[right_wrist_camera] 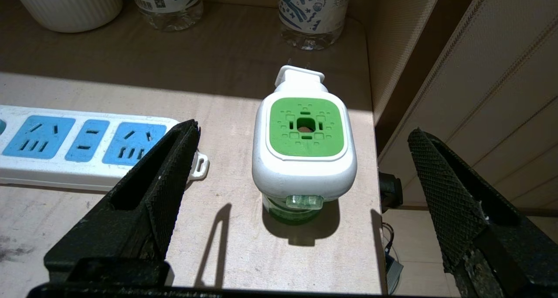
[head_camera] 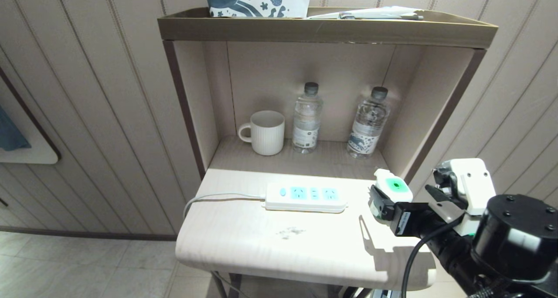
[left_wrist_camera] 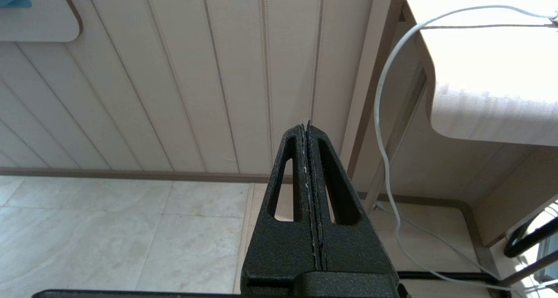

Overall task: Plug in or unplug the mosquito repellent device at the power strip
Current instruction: Pick up the mosquito repellent liquid

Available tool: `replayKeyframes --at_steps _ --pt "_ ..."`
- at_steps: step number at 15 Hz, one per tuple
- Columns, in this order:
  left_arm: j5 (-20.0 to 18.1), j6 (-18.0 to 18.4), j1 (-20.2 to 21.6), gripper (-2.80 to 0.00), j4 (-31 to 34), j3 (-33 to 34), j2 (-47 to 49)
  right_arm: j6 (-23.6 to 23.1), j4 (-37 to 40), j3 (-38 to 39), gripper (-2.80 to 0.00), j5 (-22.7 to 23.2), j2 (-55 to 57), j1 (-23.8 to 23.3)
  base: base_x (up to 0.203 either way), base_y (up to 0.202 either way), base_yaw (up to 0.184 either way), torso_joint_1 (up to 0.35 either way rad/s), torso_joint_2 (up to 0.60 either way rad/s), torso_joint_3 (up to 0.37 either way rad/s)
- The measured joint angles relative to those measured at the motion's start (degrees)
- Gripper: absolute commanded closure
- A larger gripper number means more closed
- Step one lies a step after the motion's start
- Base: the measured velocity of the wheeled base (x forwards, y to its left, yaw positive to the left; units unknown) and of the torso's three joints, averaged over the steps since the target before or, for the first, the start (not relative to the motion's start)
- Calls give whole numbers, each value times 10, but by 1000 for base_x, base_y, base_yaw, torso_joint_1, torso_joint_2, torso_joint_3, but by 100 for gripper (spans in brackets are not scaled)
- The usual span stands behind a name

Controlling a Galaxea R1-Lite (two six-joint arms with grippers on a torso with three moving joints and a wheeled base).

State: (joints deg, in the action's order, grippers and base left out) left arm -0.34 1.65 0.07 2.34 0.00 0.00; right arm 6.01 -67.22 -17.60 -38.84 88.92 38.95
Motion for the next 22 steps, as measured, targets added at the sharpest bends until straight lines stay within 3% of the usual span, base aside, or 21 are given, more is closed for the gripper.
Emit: replayKeyframes --at_steps 5,11,22 --pt "0 0 0 0 0 0 0 0 -6 -5 -280 0 10 -3 0 0 0 0 0 0" --pt "0 0 0 0 0 0 0 -3 -115 9 -280 11 63 -28 0 0 0 0 0 0" --pt "0 0 0 0 0 0 0 -7 -130 13 -280 25 97 -40 0 0 0 0 0 0"
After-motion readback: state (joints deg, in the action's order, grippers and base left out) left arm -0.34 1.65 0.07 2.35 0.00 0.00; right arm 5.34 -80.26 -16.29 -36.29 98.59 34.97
